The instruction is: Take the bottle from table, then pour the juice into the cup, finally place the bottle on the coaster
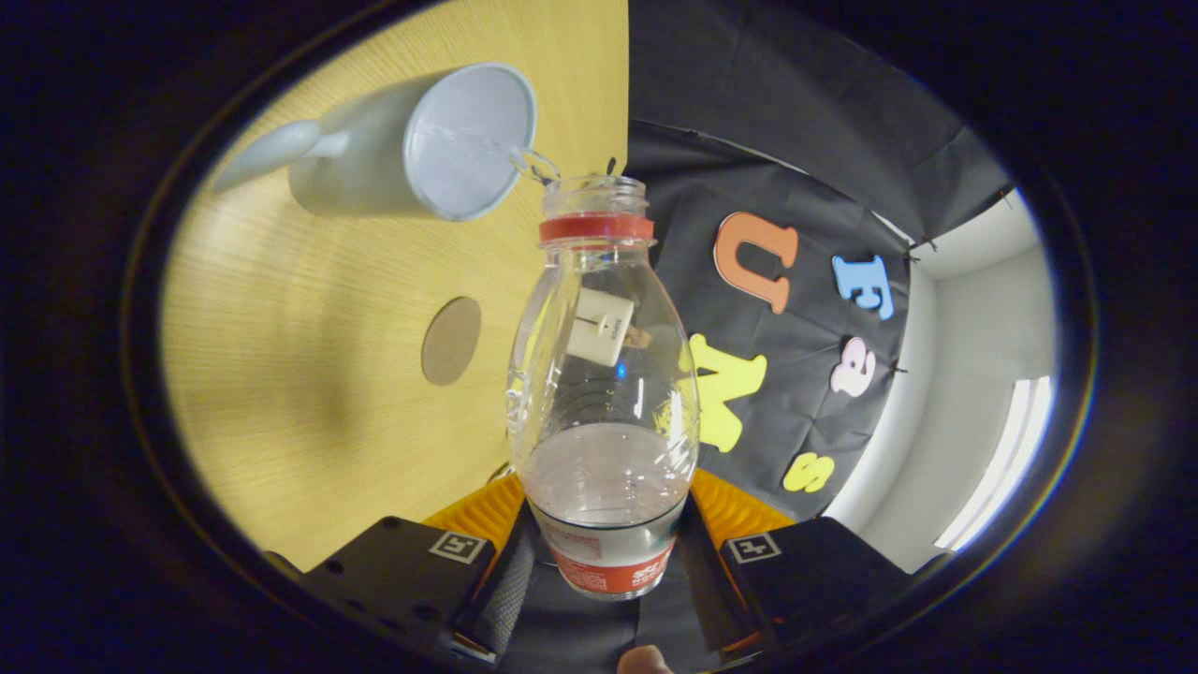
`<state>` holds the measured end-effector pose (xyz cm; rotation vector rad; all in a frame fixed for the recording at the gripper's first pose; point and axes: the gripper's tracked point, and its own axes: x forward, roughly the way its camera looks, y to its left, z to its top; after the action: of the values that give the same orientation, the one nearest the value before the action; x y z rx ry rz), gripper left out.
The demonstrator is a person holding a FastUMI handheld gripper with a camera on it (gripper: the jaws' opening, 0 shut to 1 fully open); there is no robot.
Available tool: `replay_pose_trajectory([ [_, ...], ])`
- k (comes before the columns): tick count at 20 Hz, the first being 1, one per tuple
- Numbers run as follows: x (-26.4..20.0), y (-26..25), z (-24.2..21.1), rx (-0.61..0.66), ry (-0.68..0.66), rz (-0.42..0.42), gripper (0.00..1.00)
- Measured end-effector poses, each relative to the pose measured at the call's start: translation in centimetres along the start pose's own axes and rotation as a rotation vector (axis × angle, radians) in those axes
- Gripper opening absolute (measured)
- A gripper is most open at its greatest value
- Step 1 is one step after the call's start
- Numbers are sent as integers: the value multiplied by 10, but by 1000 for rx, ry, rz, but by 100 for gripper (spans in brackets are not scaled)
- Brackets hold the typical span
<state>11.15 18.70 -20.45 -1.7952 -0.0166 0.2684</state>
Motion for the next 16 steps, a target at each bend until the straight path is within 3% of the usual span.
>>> replay_pose_trajectory([
  [16, 1, -15, 1, -69, 2, -19, 78],
])
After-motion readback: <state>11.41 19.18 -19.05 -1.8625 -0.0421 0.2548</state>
